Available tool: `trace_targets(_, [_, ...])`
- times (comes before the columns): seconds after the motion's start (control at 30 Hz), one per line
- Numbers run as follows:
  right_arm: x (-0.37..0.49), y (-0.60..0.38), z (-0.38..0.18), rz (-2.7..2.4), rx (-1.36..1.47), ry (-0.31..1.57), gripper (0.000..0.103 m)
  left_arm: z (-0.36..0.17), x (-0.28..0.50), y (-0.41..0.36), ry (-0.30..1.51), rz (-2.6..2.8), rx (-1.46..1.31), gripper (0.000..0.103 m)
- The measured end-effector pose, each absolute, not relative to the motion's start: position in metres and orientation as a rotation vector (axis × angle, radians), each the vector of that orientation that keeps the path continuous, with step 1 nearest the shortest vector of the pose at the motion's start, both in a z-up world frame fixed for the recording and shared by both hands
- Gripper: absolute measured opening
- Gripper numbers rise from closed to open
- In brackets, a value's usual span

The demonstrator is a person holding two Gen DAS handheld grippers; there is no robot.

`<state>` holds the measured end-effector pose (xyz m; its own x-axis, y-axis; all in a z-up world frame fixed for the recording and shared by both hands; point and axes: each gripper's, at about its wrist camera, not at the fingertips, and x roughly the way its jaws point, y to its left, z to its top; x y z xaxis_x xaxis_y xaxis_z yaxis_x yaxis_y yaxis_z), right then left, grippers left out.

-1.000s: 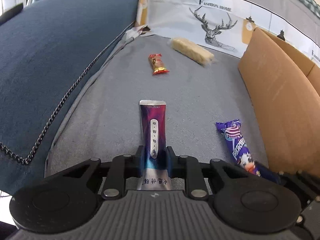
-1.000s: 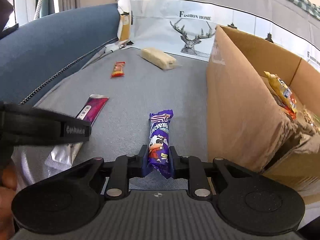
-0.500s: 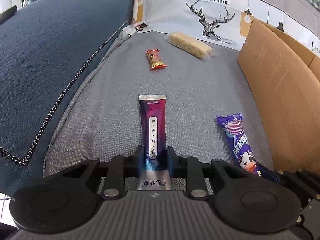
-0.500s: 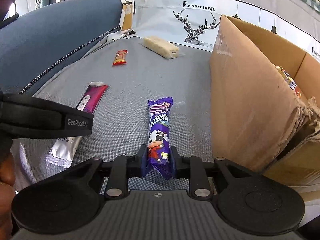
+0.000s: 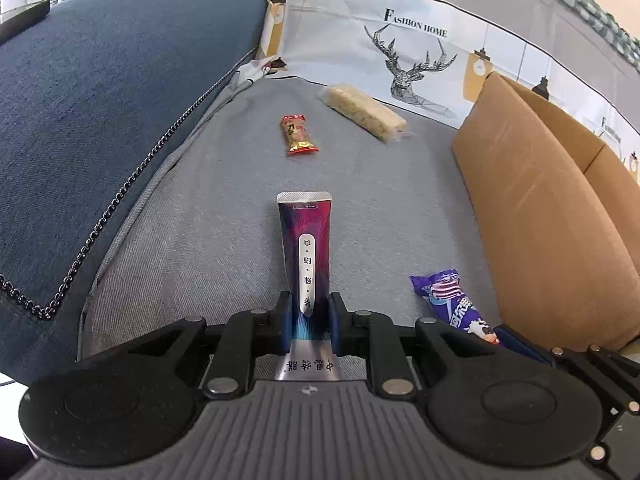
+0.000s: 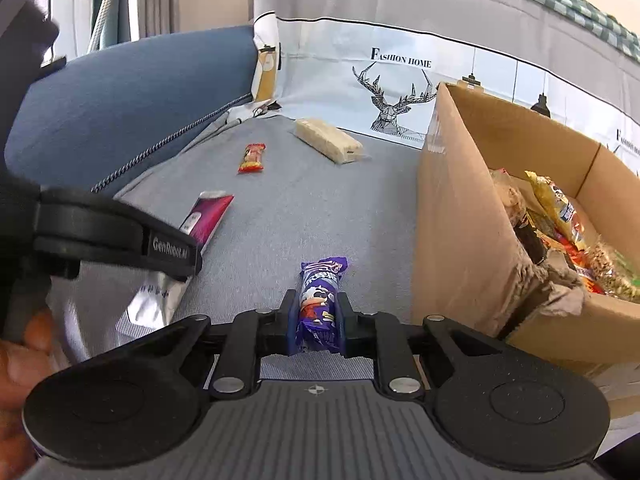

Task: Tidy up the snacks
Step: 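Lower the right tool over the purple candy bar and close on it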

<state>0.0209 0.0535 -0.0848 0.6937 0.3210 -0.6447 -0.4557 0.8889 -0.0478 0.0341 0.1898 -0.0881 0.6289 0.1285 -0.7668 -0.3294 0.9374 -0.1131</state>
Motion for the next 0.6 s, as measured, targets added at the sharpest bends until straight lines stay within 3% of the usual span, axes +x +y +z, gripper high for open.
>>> trace_targets(0.53, [0.000, 0.053, -0.060, 0.471, -0.257, 0.576, 0.013, -0.079, 0.026, 0.199, 0.818, 0.209, -0.330, 0.019])
trace_targets(0.6, [0.004, 0.055, -0.069, 0.474, -0.275, 0.617, 0.007, -0.080, 0.027, 0.199, 0.826, 0.206, -0.336, 0.019])
